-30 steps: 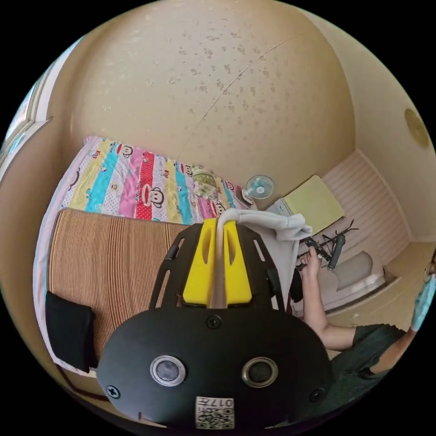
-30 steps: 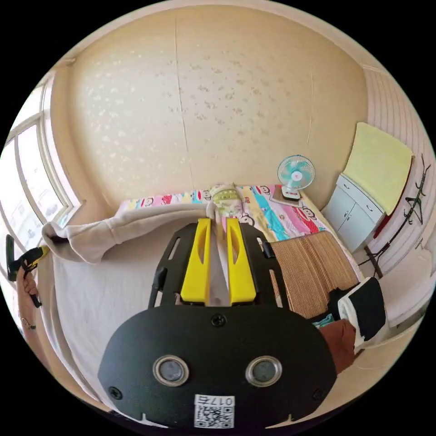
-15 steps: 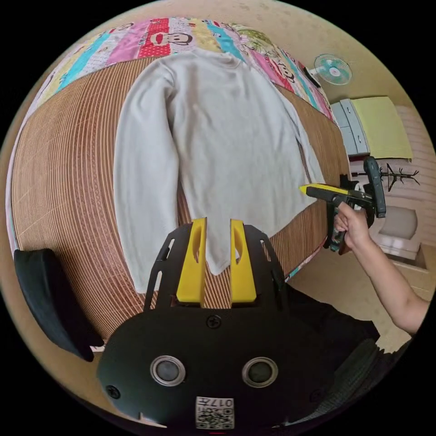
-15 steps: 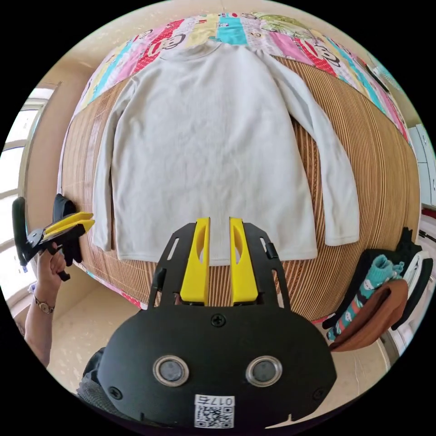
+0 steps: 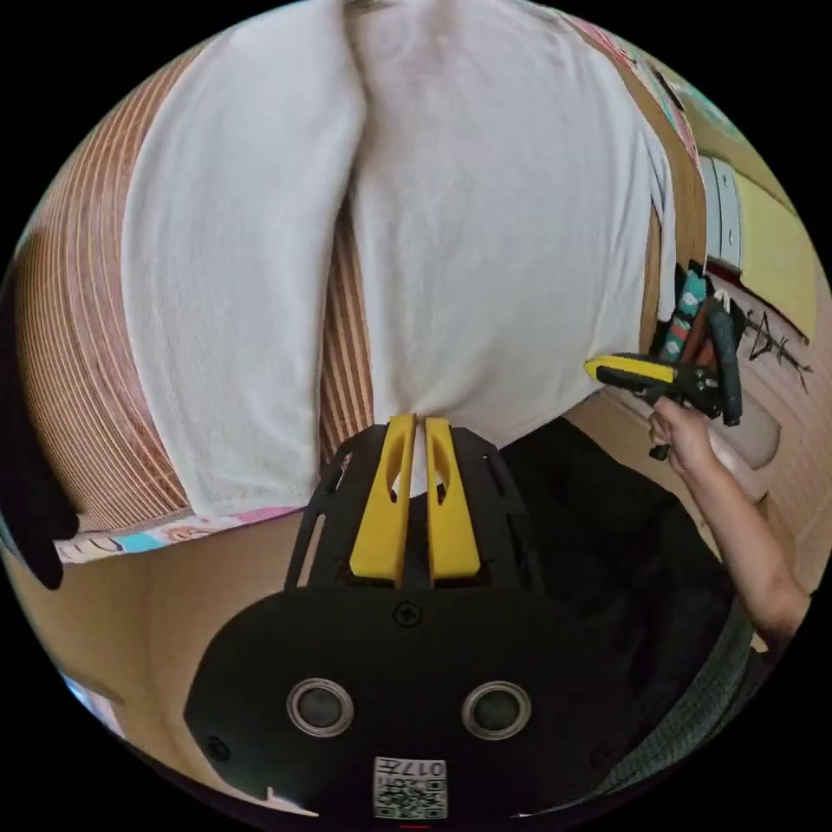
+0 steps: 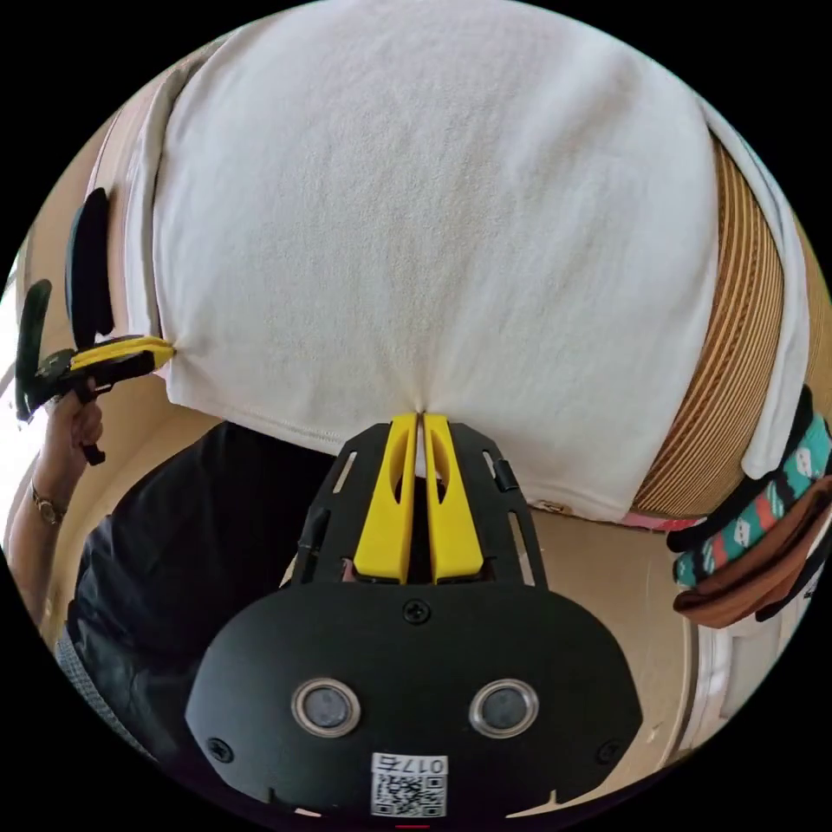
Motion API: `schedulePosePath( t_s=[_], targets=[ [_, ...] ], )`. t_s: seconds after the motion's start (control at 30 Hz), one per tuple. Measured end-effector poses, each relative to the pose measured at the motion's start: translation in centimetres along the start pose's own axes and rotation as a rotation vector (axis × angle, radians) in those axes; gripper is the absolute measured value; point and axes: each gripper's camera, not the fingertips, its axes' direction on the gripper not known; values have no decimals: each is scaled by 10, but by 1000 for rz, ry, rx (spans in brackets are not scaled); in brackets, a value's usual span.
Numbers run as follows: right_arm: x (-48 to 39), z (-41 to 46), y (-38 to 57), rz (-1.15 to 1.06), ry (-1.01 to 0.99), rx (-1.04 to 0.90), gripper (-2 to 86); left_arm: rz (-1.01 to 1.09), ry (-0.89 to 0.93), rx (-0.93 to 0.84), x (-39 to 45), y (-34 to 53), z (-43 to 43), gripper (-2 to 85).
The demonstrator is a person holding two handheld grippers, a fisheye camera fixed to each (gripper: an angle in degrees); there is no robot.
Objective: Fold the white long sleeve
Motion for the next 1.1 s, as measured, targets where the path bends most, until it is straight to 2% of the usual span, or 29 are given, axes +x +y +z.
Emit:
schedulePosePath(
  t_s=[0.03, 0.1, 0.13, 0.17, 0.2, 0.23, 0.27, 0.4, 0.53, 0.6, 0.63, 0.83, 0.97, 1.03, 1.1],
  targets=[
    [12, -6, 10, 59, -82, 24, 11, -98, 140, 59, -22, 9, -15, 23],
    [32, -11, 18, 159, -214, 13, 8, -587, 694, 211, -104, 58, -32, 66],
    [46, -12, 22, 226, -295, 2, 6, -715, 821, 230, -117, 71, -27, 83],
    [52, -13, 24, 257, -330, 5, 6, -894, 1036, 295, -132, 92, -18, 116],
    [62, -16, 27, 303, -391, 14, 5, -967, 1164, 384, -138, 101, -16, 126],
    [70, -20, 29, 338, -427, 15, 5, -967, 1188, 413, -140, 101, -19, 132],
    [73, -22, 29, 355, -435, 15, 5, -945, 1153, 410, -142, 94, -27, 133],
    [75, -45, 27, 346, -442, 14, 5, -925, 781, 291, -141, 74, -52, 110],
    [69, -69, 21, 266, -429, 16, 5, -1009, 809, 328, -142, 88, -53, 66],
    [70, -77, 19, 243, -436, 19, 5, -940, 909, 509, -145, 101, -64, 31],
    [71, -81, 18, 228, -436, 15, 6, -947, 929, 530, -147, 104, -66, 29],
    [84, -90, 19, 167, -412, -14, 8, -944, 1033, 516, -170, 110, -46, 102],
    [100, -88, 29, 148, -414, -26, 8, -874, 802, 470, -166, 103, -42, 60],
    [114, -85, 37, 138, -437, -25, 8, -872, 744, 521, -160, 110, -48, 36],
    [126, -84, 45, 133, -453, -13, 8, -845, 699, 676, -150, 129, -74, 25]
  ],
)
